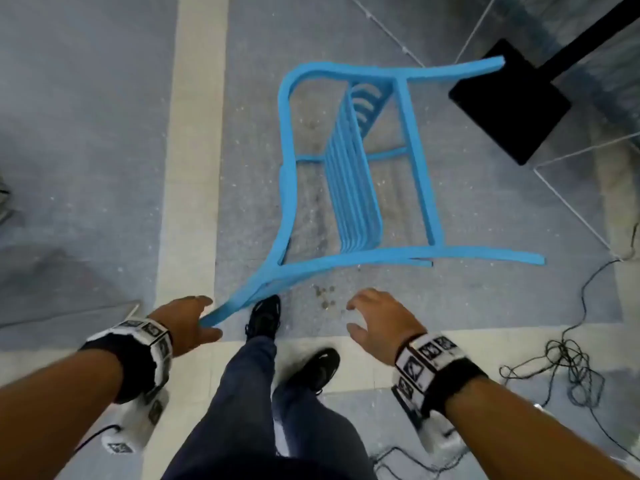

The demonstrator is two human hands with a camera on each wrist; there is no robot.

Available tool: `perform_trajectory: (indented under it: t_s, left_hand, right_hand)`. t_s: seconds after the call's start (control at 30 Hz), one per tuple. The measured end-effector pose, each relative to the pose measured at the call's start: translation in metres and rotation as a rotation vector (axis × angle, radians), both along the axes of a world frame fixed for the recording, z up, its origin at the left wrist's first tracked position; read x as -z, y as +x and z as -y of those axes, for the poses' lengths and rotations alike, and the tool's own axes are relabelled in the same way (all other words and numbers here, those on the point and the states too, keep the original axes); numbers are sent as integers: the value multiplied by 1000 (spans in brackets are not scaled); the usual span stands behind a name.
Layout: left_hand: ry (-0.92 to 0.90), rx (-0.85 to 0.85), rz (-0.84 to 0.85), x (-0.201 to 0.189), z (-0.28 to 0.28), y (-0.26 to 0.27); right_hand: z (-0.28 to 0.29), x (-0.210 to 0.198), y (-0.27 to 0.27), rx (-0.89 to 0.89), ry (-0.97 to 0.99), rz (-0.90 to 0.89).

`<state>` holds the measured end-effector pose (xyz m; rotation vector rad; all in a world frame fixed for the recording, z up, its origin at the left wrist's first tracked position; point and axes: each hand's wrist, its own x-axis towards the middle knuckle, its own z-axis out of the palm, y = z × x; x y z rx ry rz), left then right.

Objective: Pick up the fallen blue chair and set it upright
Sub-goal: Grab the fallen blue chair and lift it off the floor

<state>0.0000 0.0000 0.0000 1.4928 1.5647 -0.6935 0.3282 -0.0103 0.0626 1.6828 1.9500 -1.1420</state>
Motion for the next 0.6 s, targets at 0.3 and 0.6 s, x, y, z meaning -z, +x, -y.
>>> perform_trajectory:
  t_s: [0.3,0.6]
  left_hand:
    - [-19,-38,-9,60,-4,14]
    - [-23,-139,110,75,-6,11]
  right_hand:
    - [-64,87,-30,-128,102,136]
    - [-97,128,-76,-296,40,182]
